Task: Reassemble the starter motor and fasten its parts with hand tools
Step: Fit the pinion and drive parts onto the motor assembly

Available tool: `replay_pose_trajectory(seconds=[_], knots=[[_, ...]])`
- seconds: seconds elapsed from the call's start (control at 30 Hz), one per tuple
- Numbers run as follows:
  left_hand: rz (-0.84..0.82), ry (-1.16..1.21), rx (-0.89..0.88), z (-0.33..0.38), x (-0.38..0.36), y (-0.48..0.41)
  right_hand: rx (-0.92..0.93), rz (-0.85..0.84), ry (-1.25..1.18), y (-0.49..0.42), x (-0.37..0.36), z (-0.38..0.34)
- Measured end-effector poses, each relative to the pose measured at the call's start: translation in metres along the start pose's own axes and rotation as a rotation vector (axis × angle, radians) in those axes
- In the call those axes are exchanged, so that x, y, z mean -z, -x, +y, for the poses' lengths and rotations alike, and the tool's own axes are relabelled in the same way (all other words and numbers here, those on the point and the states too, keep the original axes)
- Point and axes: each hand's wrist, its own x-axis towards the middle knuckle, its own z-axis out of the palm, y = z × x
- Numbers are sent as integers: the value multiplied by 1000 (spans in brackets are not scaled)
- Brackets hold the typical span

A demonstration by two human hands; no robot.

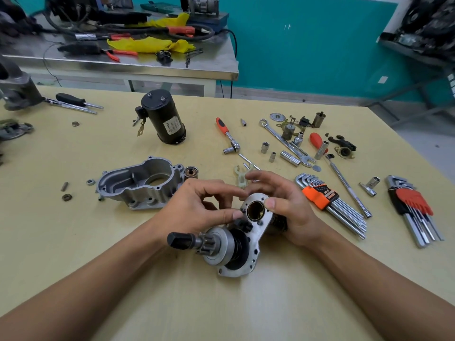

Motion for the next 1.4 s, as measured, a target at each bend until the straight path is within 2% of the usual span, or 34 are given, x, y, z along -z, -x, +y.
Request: replay_pose_trajectory(seconds=[0.13, 0.27, 0.4, 0.63, 0.83, 1.03, 1.27, 1.4], knots=[[63, -54, -32, -4, -4, 0, 10, 1, 12, 0, 0, 0], [9, -38, -62, -6, -3, -1, 3, -1, 6, -1, 0, 1], [-95, 39, -17, -6, 0, -2, 3, 5, 11, -1, 1, 2], [45, -7, -15, -7, -5, -2, 0, 1, 5, -1, 0, 2], [-108, 61, -8, -4, -1, -2, -2, 4, 6, -1, 1, 2], [39, -10, -44, -5, -2, -1, -6, -1, -3, -1, 0, 2], [-94, 60, -8, -6, -1, -2, -8, 7, 12, -1, 0, 1], [0, 38, -19, -7, -2, -2, -14, 10, -2, 0, -1, 0]])
